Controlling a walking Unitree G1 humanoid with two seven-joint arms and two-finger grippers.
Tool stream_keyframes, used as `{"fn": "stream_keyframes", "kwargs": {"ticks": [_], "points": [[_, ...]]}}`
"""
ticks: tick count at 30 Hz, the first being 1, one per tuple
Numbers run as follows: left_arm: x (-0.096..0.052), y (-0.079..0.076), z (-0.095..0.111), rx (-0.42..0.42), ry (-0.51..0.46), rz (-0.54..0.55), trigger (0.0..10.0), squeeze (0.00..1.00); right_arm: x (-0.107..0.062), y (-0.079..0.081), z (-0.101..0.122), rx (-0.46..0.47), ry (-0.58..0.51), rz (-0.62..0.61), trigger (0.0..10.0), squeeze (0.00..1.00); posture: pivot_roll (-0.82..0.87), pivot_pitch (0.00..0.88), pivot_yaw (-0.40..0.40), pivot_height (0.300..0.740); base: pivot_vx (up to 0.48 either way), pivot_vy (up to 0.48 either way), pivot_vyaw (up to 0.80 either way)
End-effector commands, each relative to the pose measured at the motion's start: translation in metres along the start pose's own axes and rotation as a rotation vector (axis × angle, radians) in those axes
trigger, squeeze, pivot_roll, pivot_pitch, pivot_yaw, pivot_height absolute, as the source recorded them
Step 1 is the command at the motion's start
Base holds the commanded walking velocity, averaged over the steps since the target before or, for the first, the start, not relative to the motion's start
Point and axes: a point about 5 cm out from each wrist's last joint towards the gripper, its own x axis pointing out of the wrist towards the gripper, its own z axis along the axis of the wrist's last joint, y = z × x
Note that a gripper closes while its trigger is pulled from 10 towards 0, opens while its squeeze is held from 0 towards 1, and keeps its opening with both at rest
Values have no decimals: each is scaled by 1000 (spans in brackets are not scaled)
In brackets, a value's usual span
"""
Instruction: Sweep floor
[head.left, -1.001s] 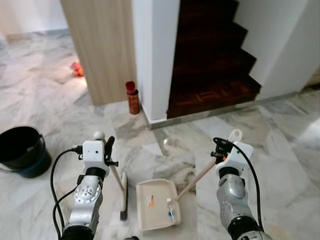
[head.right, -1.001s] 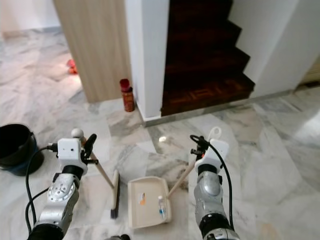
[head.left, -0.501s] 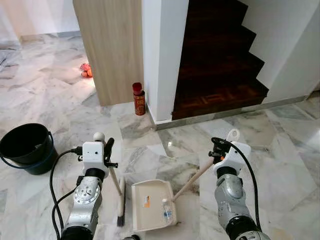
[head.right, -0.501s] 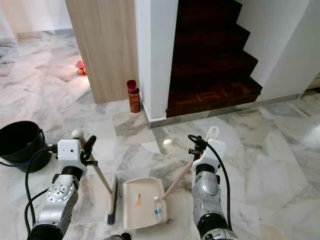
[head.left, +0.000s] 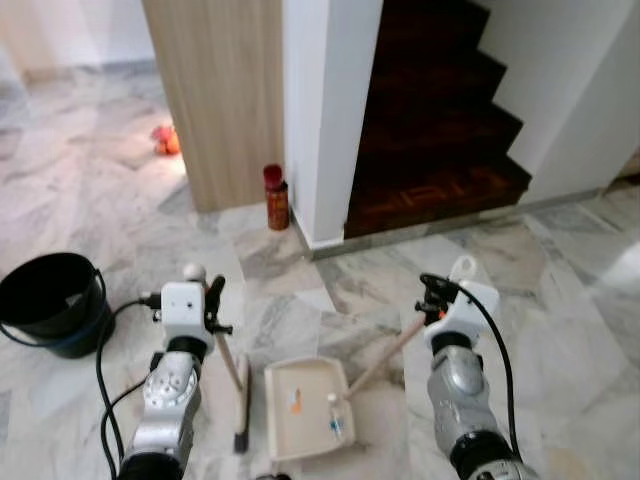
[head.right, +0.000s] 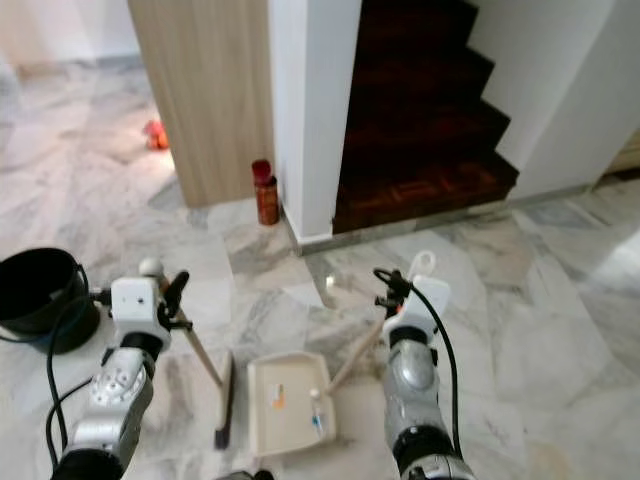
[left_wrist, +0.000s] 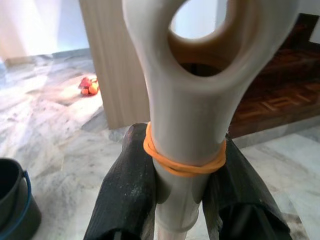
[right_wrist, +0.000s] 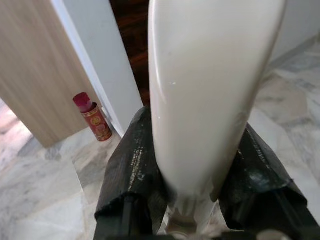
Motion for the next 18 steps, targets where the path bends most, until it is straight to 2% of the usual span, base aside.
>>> {"fn": "stream_keyframes", "kwargs": {"ticks": [1, 11, 18], "points": [[5, -3, 12, -2, -54, -10, 10000, 0, 5, 0, 12, 8, -51, -1, 10000, 0, 124, 0, -10, 740, 0, 345, 0], [4, -4, 12, -4, -52, -11, 10000, 0, 5, 0, 12, 0, -48, 1, 10000, 0, 125, 0, -10, 740, 0, 345, 0], [5, -4, 12, -4, -50, -11, 10000, 0, 5, 1, 12, -2, -48, 8, 10000, 0, 126, 0, -9, 740, 0, 346, 550]]}}
